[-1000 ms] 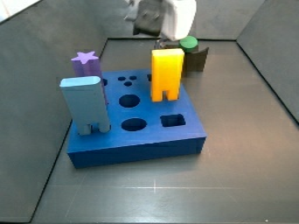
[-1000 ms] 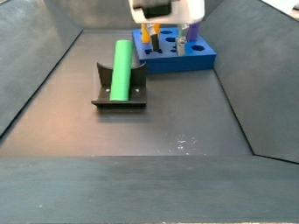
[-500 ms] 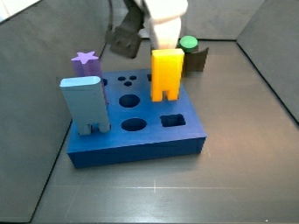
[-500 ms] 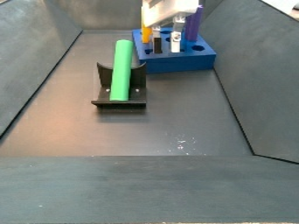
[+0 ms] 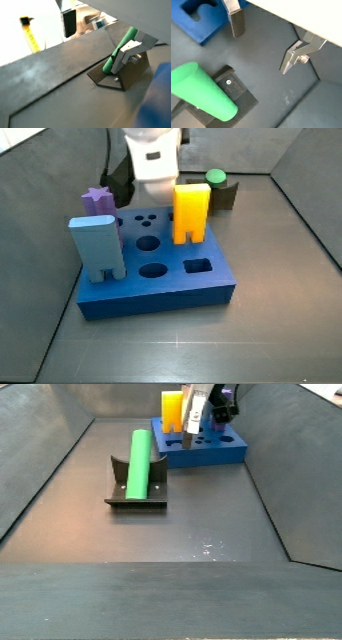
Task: Pick up the oval object. Move up. Place the oval object on the fixture. Regrasp the oval object. Move to above the board. Insert the oval object.
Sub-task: Regrasp the oval object.
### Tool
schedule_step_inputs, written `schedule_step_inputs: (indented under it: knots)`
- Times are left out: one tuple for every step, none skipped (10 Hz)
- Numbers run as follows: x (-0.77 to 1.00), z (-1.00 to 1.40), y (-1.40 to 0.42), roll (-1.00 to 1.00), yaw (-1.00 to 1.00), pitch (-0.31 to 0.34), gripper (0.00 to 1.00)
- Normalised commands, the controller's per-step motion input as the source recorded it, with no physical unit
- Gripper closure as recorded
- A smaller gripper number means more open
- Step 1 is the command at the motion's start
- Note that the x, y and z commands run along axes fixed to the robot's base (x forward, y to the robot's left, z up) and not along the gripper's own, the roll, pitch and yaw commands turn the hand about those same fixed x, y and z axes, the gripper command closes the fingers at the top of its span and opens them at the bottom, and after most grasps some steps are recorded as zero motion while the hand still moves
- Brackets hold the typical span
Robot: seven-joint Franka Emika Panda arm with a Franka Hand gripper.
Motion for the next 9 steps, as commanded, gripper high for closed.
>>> schedule_step_inputs:
  knots:
    - [0.04, -0.02, -0.01, 0.38, -0.26, 0.725, 0.0]
    - [0.05, -0.02, -0.01, 0.32, -0.12, 0.724, 0.0]
    - [0.06, -0.02, -0.03, 0.24, 0.13, 0.687, 0.0]
    - [0.06, -0.01, -0.04, 0.2, 0.26, 0.646, 0.0]
    - [0.07, -0.01, -0.04, 0.16, 0.39, 0.534, 0.0]
    - [0.07, -0.01, -0.04, 0.14, 0.43, 0.456, 0.0]
    - [0.06, -0.01, -0.04, 0.12, 0.48, 0.253, 0.0]
    - [0.06, -0.01, -0.04, 0.11, 0.48, 0.181, 0.0]
    - [0.06, 0.0, -0.04, 0.08, 0.42, 0.055, 0.0]
